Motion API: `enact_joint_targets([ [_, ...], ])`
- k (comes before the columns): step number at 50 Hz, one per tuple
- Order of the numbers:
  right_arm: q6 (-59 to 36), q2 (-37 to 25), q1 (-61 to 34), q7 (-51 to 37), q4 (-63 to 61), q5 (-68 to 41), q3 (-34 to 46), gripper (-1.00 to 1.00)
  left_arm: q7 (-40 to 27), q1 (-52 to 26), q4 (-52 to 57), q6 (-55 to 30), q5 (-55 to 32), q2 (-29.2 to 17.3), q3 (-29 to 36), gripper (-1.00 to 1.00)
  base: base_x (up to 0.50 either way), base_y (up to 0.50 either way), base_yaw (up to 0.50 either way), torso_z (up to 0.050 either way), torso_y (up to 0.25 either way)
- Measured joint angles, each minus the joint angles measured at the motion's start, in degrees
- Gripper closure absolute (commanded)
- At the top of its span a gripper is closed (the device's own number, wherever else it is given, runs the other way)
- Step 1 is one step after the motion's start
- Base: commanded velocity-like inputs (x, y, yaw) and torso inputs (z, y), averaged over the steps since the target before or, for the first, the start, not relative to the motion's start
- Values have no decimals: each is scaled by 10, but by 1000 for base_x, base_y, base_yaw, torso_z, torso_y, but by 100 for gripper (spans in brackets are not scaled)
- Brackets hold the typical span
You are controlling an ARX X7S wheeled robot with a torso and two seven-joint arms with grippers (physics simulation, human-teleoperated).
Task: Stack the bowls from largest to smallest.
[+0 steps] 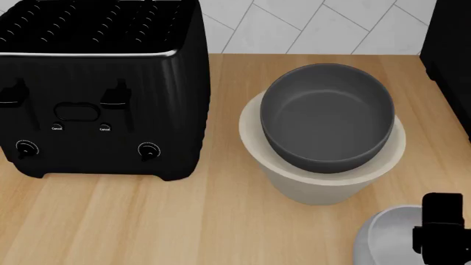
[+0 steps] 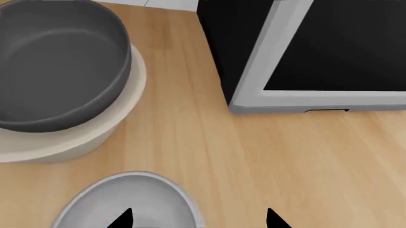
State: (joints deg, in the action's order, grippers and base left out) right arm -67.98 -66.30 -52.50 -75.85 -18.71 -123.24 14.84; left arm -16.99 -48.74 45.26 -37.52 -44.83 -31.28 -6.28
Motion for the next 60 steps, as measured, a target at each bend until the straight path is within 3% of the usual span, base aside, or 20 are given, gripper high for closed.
enact_joint_targets([
  [60, 67, 54, 155, 192, 58, 239, -12, -100, -9, 1, 3, 3, -6, -15, 3, -100, 0, 0, 0, 0, 0],
])
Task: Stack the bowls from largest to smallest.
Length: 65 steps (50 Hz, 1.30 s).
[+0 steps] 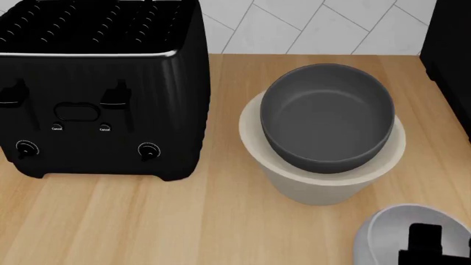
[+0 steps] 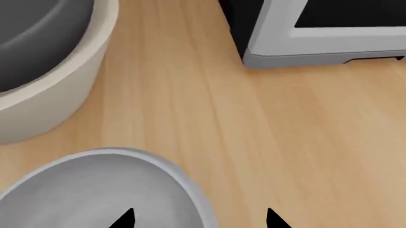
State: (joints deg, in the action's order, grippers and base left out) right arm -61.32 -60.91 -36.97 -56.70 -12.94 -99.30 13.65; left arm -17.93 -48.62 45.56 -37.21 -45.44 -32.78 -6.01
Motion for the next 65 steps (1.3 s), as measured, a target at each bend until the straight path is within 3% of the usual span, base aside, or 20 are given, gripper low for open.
enact_joint_targets([
  [8, 10, 7, 11, 23, 11, 31, 3, -100, -2, -3, 0, -1, -1, -2, 2, -100, 1, 0, 0, 0, 0],
  [9, 11, 8, 11, 25, 12, 34, 3, 100, -2, -3, 0, -2, -2, -2, 2, -100, 0, 0, 0, 0, 0],
  [29, 3, 11, 1, 23, 13, 42, 14, 100, -5, -7, -1, -2, -4, -5, 6, -100, 1, 0, 0, 0, 0],
  [65, -76, -40, -221, -173, -41, -206, 58, 100, -18, -16, 7, -3, -27, -10, -3, -100, 0, 0, 0, 0, 0],
])
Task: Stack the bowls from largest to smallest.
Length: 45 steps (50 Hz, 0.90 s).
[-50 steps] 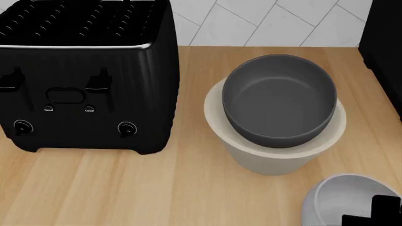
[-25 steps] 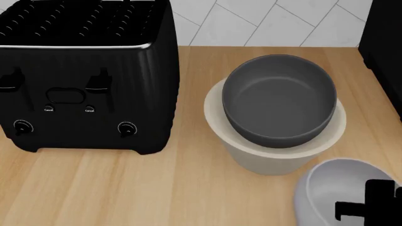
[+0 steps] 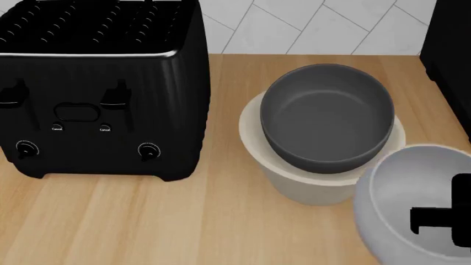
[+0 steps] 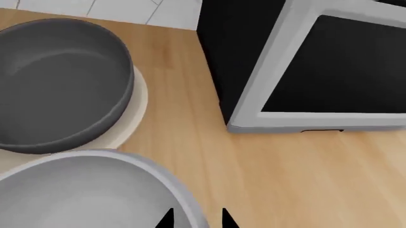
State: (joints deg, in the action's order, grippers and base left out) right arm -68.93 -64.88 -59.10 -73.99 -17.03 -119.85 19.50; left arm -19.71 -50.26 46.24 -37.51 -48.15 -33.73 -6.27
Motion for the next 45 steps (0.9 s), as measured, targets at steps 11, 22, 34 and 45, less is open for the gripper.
enact_joint_targets([
  [11, -29, 10, -106, -50, 22, -53, 40, 100, -6, -8, 1, -4, -9, -3, -1, -100, 0, 0, 0, 0, 0],
  [22, -59, 48, -207, -72, 68, -64, 83, 100, -8, -8, 2, -4, -13, -5, -2, -100, 0, 0, 0, 0, 0],
  [34, -96, 152, -283, 27, 159, 83, 115, 100, -10, -9, 3, -5, -20, -11, -6, -100, 0, 0, 0, 0, 0],
  [45, -80, 224, -320, 173, 234, 254, 163, 100, -12, -9, 5, -8, -28, -18, -11, -100, 0, 0, 0, 0, 0],
])
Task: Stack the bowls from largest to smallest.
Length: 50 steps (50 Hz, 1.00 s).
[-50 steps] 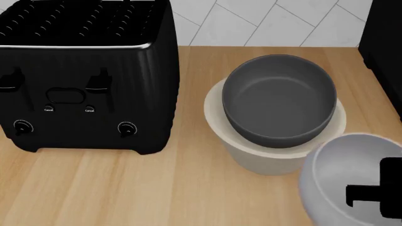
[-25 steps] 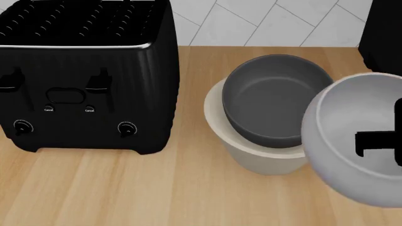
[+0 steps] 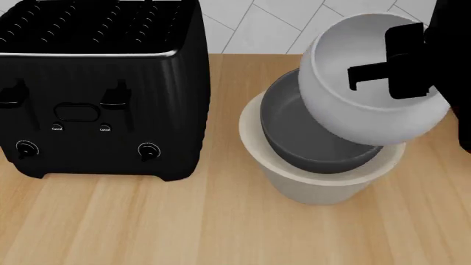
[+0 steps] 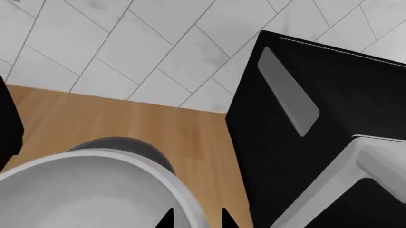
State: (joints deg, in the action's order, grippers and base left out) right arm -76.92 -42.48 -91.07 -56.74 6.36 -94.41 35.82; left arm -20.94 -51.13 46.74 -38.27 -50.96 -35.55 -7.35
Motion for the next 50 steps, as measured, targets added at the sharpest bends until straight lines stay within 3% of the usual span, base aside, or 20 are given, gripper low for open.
enact_joint_targets([
  [26, 96, 103, -14, 196, 152, 210, 103, 100, -2, -9, -10, -1, -2, -10, 1, -100, 0, 0, 0, 0, 0],
  [50, 151, 134, 9, 255, 220, 263, 136, 100, -3, -9, -13, 0, -4, -18, 0, -100, 0, 0, 0, 0, 0],
])
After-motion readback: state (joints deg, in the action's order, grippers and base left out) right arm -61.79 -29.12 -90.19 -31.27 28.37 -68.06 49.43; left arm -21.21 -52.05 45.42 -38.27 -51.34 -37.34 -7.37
